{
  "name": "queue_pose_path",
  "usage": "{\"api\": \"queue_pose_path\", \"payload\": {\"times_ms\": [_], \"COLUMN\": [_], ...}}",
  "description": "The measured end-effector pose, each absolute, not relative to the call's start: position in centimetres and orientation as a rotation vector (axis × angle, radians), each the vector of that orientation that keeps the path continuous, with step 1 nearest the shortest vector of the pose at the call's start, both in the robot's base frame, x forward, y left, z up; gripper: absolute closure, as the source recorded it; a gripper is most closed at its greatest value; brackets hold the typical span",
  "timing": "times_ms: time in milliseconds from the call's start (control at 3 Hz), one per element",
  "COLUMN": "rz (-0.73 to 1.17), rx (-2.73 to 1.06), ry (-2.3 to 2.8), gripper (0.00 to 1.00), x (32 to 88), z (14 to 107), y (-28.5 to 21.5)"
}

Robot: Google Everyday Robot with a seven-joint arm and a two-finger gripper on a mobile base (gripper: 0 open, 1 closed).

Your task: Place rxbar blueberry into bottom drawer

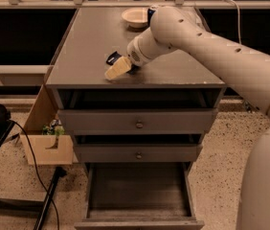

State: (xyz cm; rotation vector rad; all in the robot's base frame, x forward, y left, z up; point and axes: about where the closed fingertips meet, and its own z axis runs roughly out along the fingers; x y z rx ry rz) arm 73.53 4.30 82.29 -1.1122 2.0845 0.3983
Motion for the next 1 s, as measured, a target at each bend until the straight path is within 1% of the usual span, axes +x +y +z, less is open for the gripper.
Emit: {"api": "queue_pose_path", "payload": {"times_ms": [333, 667, 1000], "rz": [0.397, 0.394, 0.391], "rx": [-1.115, -1.117, -1.117], "ry": [2.089, 2.097, 2.105], "gripper": [0.08, 0.08, 0.19], "x": [73.66, 73.84, 73.96], "z": [81.99, 81.56, 81.19], "y": [4.4, 4.46, 4.41]}}
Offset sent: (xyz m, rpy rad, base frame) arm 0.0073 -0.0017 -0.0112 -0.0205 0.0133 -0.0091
